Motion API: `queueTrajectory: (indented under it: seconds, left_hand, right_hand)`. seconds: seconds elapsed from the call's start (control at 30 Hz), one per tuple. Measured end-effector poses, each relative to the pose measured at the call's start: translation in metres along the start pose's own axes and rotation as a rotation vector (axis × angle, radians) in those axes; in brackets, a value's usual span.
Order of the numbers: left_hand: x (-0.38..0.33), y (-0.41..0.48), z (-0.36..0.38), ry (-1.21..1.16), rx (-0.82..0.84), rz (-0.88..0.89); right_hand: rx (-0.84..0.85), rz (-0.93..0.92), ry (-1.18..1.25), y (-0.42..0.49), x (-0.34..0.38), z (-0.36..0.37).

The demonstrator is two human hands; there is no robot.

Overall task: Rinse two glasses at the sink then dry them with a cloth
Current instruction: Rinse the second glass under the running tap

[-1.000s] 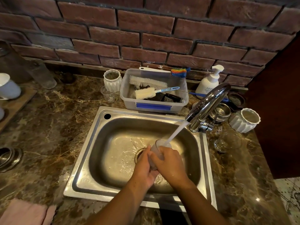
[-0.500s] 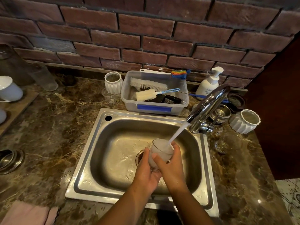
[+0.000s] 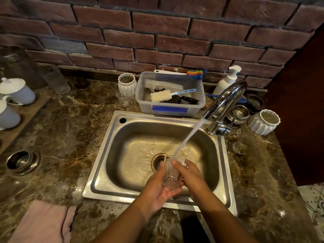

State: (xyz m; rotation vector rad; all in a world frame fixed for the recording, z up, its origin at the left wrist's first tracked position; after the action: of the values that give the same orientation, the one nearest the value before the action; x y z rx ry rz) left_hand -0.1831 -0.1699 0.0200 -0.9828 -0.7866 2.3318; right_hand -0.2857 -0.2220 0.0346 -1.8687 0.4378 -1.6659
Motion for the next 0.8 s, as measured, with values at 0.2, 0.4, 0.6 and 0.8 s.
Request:
queueTrajectory:
  seconds: [0.2,0.4,0.6,0.8]
  left_hand:
    - [-0.004,-0.016,0.005,0.028,-0.018,-0.040]
    - [-0.007,-0.025,0.011,-0.009,-0.032,-0.059]
    - [-0.011,-0.028,0.013,-0.010,-0.042,-0.035]
    - [-0.015,-0.029,0.013,0.034,-0.020,-0.020]
  right_hand:
    - [0.109,0.068,0.028,-0.011,0.005,0.003]
    - [0.135,0.087,0.064,-0.020,0.014,0.004]
    - [0.137,0.084,0.108,-0.024,0.019,0.004]
    - [0.155,0.082,0.115,-0.026,0.022,0.005]
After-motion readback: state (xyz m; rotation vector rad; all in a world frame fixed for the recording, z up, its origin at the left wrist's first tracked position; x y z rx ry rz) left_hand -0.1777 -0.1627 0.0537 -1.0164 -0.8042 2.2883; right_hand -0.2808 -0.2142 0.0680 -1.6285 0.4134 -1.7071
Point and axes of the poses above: each hand's wrist, its own y-axis towards the middle knuckle, its own z-axis out of the palm, x = y × z, the point moved 8 cm from there along y, towards the middle knuckle, and after that the axes turned 4 degrees about x, right-handed, at the moved point
